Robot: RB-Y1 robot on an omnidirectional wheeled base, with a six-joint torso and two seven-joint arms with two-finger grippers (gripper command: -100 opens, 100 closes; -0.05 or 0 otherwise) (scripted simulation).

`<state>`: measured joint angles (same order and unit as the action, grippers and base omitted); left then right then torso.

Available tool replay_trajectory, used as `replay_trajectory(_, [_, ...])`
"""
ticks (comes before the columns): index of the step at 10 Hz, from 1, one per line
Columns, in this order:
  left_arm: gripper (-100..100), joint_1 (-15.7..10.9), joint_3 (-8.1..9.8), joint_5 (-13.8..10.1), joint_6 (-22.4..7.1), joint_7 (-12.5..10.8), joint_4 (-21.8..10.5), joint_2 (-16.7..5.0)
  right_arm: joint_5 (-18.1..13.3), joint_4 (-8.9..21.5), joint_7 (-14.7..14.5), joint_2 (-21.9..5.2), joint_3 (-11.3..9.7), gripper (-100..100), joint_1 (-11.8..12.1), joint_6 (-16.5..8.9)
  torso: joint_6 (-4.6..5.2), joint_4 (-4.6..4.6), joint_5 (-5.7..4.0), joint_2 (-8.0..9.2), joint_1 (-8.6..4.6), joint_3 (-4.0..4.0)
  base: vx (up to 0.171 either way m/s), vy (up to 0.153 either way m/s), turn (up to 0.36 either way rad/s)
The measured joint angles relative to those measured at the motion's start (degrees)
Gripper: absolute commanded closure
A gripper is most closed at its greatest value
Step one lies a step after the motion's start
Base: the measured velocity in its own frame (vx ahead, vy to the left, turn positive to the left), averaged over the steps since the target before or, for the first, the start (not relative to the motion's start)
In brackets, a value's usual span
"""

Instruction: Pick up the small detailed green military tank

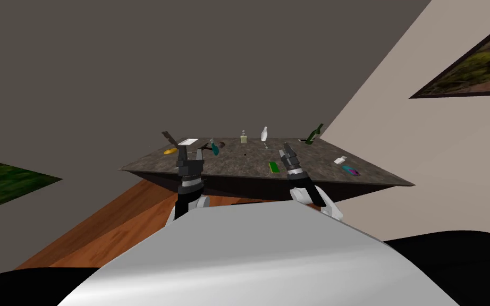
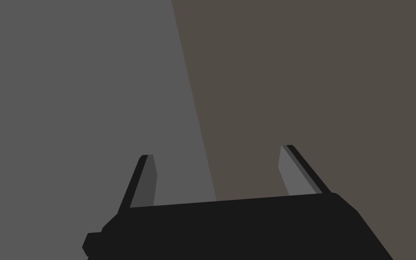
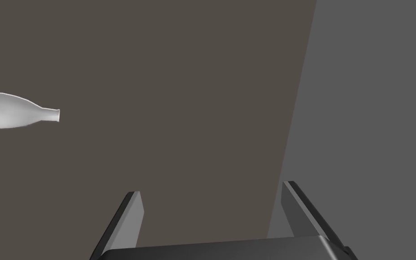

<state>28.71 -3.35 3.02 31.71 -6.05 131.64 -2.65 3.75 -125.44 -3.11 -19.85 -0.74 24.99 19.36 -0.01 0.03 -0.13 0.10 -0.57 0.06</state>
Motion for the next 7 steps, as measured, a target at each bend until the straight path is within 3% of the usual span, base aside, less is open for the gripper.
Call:
replay_trajectory(2, [0,0.0,0.00,0.0,0.0,0.0,0.0,0.0,0.7,1.7,0.5,-3.2,0.4,-100,-1.0,-1.0,-0.01,0.00,0.03,0.03,0.14,0.01,-0.077,-0.124,0.270])
replay_trajectory(7, [0,0.0,0.00,0.0,0.0,0.0,0.0,0.0,2.3,5.9,1.6,-11.8,0.6,-100,-2.7,-4.6,0.00,-0.01,0.03,-0.07,0.16,-0.04,-0.059,-0.099,0.157])
